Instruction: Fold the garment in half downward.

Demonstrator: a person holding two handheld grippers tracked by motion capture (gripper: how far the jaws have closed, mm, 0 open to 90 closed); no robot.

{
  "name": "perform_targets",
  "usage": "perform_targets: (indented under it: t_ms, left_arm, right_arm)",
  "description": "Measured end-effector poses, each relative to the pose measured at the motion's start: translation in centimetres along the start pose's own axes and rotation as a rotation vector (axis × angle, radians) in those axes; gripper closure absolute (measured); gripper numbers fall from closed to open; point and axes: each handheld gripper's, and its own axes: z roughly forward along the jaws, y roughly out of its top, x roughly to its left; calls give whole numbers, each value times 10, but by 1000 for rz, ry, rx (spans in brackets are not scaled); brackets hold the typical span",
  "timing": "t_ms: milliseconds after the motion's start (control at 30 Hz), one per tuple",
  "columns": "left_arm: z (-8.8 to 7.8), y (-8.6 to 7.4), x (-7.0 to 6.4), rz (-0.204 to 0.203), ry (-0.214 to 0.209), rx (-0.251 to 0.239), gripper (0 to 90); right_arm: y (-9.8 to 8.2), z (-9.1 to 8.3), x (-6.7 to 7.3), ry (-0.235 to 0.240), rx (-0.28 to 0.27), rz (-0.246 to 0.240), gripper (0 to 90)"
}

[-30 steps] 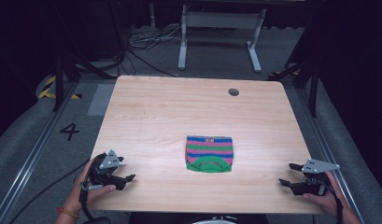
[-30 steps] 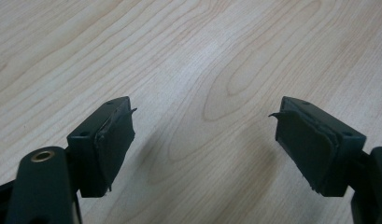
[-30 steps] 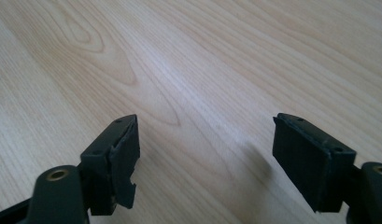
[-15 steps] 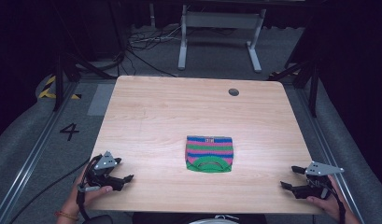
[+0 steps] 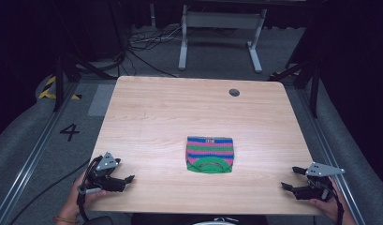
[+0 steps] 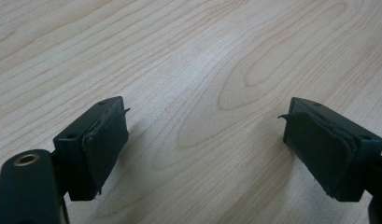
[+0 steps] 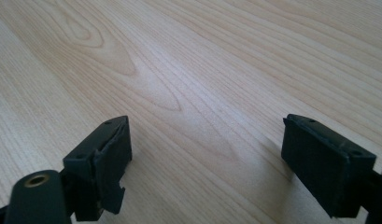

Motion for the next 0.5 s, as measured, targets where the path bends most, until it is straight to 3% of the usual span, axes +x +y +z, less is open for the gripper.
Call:
perform_targets:
  t_ms: [500]
  left_arm:
    - [3, 2, 0, -13, 13, 12, 81]
  right_arm:
    - [1, 1, 0, -7, 3, 4, 146]
